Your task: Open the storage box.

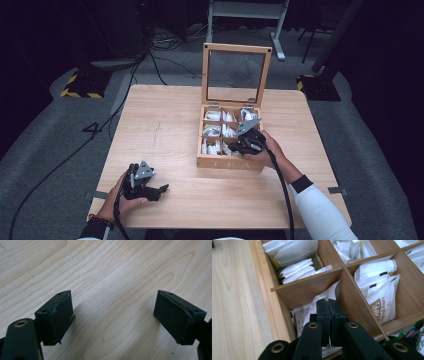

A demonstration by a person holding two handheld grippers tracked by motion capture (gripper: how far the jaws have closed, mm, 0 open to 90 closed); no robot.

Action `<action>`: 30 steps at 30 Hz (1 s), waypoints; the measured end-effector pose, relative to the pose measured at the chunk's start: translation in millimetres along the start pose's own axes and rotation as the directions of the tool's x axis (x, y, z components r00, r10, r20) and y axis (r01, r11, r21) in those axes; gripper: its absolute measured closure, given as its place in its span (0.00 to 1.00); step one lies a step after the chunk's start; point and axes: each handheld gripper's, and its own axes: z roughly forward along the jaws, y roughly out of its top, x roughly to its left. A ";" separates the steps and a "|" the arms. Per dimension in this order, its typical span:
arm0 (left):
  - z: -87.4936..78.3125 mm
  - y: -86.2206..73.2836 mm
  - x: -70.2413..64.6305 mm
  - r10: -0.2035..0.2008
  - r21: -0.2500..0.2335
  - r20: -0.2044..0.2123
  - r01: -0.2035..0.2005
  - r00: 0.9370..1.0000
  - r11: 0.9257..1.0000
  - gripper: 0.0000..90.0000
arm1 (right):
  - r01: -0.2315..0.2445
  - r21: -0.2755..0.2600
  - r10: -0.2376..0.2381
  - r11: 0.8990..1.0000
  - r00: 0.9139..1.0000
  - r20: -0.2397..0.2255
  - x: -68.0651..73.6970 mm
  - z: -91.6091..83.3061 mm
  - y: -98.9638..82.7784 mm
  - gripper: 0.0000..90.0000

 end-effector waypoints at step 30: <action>0.3 0.0 1.6 0.004 -0.001 0.007 -0.004 1.000 1.000 0.17 | -0.019 -0.235 0.029 0.972 0.999 0.038 -10.2 -52.2 -8.2 1.00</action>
